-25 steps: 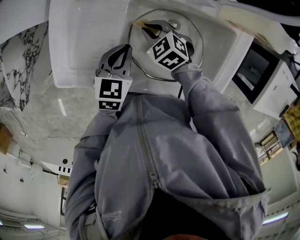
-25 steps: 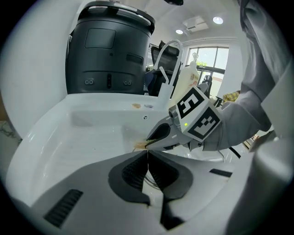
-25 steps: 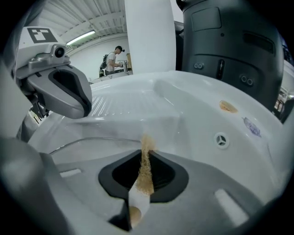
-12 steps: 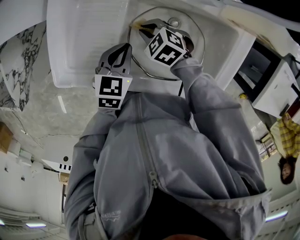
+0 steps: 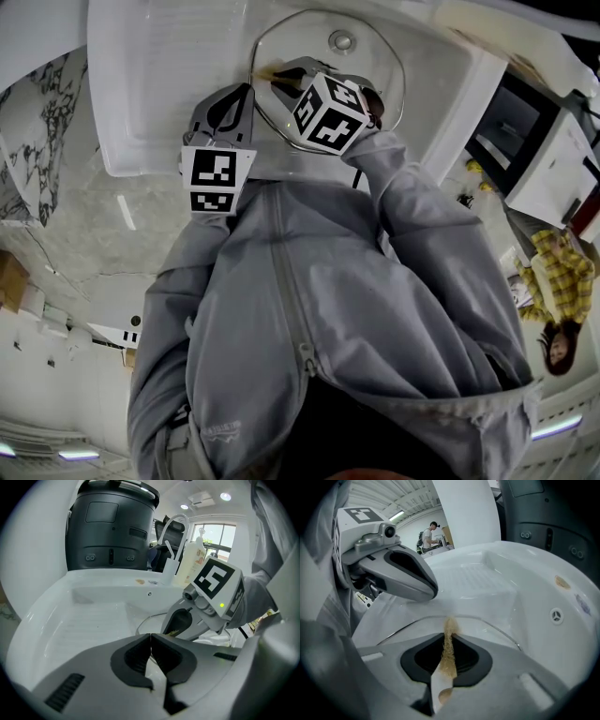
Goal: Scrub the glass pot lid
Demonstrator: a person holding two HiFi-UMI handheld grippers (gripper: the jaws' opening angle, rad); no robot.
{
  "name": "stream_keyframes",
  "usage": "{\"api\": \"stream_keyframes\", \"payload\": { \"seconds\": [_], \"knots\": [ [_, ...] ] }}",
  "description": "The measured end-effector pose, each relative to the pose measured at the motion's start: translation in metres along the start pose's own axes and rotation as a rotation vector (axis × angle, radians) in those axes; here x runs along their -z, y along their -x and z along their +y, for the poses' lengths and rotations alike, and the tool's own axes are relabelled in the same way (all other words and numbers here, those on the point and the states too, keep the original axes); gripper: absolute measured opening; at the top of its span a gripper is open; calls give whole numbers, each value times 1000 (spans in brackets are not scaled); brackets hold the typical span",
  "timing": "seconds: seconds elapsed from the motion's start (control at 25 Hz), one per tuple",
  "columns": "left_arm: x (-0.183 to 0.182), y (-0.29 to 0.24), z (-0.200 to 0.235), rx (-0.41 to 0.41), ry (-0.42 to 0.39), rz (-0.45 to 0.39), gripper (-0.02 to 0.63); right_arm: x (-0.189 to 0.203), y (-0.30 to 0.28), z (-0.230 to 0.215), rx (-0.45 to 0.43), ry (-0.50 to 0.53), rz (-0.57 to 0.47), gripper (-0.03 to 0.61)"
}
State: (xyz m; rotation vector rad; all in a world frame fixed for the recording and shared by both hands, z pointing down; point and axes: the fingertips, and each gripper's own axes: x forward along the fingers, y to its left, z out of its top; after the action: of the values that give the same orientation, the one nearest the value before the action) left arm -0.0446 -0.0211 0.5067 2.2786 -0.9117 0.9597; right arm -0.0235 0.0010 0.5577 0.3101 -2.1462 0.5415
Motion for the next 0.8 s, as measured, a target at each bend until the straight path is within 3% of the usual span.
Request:
{"api": "stream_keyframes", "payload": {
  "seconds": [0.32,0.8],
  "knots": [
    [-1,3,-4,0,-9,-6,6,5,15,38,-67,-11,2,41],
    [-4,4,-13,18,-48,-5,6,23,42,71,-216,-137,29,41]
  ]
}}
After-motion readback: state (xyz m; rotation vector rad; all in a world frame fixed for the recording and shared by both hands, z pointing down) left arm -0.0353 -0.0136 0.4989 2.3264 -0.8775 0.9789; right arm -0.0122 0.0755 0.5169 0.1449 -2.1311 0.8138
